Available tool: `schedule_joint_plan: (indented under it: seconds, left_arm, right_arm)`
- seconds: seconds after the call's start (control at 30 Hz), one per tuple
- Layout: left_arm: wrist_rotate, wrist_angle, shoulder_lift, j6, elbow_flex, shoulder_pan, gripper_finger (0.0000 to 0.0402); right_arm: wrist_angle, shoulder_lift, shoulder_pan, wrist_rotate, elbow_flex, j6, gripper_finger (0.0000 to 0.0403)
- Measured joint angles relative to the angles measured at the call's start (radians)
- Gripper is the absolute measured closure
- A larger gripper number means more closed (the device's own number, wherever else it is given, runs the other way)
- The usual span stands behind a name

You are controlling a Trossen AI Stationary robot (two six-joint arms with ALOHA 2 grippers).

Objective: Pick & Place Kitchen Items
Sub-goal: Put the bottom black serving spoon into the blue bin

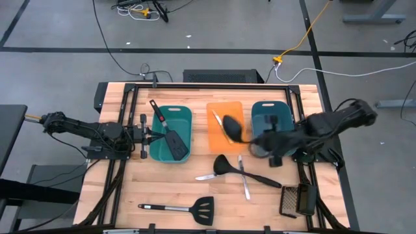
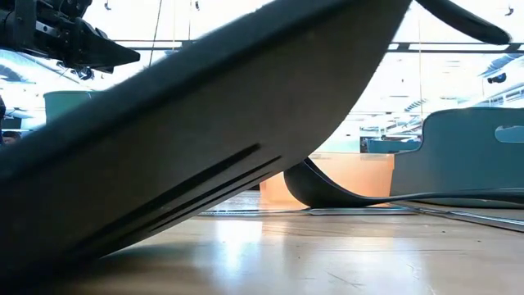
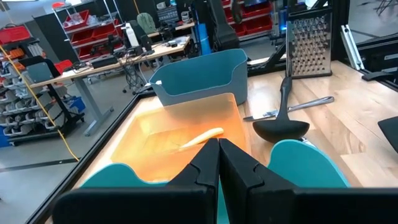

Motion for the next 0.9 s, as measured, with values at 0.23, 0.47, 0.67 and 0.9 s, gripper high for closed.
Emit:
schedule_joint_plan:
  seconds: [0.23,0.47,0.67,0.9]
  left_arm:
    - [0.000,0.000,0.000,0.000,0.000,0.000,0.0386]
    - [-0.001,0.000,0.000,0.000,0.000,0.000,0.0386]
    - [-0.026,0.000,0.000,0.000,0.000,0.000,0.0386]
    - [-0.027,0.000,0.000,0.003,0.000,0.000,0.0386]
  right_arm:
    - [-0.082,-0.203,-0.020,0.054,-0.184,0.215,0.0362]
    - [-0.082,-0.308,-0.058,0.057,-0.287,0.273,0.0362]
    - [-0.153,-0.259,-0.202,0.051,-0.235,0.237,0.0362]
    - [-0.265,-0.129,-0.416,0.034,-0.138,-0.046,0.0362]
